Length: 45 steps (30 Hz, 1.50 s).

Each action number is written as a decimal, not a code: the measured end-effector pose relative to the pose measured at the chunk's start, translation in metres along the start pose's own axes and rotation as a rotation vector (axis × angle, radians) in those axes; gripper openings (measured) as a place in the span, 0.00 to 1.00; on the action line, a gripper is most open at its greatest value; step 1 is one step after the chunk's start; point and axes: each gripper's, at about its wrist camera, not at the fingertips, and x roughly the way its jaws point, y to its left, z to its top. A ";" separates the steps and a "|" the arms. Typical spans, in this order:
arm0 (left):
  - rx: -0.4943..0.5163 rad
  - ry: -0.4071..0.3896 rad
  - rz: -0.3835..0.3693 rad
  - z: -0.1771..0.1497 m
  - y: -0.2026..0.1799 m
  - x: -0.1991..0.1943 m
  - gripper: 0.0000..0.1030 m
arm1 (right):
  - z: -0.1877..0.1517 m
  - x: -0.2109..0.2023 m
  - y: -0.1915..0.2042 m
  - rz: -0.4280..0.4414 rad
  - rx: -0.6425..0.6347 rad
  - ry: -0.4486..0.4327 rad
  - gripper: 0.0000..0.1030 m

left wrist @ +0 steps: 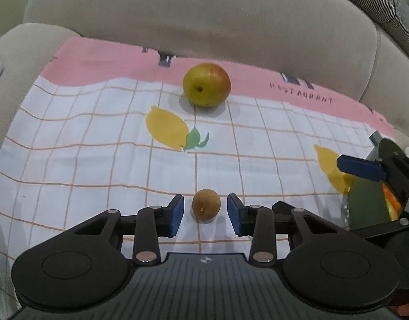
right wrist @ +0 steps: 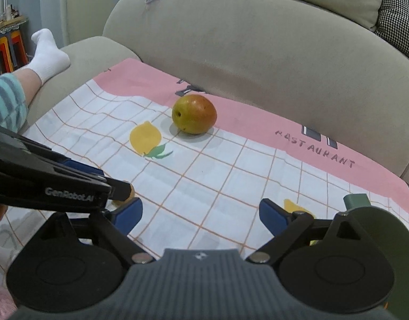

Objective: Organize fruits
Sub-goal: 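Grasp the brown kiwi with the left tool while the right tool grasps the apple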

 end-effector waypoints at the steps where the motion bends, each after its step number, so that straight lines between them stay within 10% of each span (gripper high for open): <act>1: 0.001 0.007 -0.001 0.000 0.000 0.003 0.39 | -0.001 0.001 0.000 0.000 0.000 0.002 0.87; 26: -0.012 0.000 -0.034 0.012 0.002 0.008 0.27 | 0.006 0.019 -0.005 0.003 0.013 0.042 0.78; 45: -0.173 -0.093 0.113 0.055 0.059 0.006 0.27 | 0.081 0.090 0.009 -0.003 -0.069 -0.028 0.75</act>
